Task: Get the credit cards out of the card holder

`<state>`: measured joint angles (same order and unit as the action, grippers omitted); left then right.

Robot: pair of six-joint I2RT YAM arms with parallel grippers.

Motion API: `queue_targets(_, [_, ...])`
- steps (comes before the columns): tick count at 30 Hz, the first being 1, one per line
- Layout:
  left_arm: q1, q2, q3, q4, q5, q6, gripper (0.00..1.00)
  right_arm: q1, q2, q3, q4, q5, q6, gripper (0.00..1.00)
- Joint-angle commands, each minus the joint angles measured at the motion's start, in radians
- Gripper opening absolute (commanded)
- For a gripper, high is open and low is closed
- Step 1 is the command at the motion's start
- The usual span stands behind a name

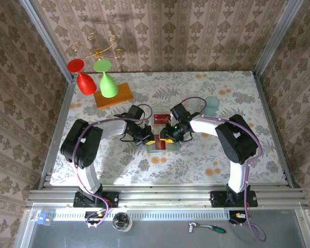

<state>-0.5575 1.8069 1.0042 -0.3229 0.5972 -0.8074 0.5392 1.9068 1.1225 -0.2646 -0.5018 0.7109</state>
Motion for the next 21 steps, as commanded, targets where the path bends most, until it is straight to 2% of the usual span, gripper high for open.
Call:
queue_targets(1, [-0.002,0.014,0.016,-0.031,-0.018,0.021,0.01,-0.002,-0.006,-0.001,-0.036,0.030,-0.007,0.36])
queue_targets(21, [-0.002,0.009,0.010,-0.026,-0.018,0.019,0.01,-0.002,-0.017,-0.007,-0.037,0.040,-0.002,0.39])
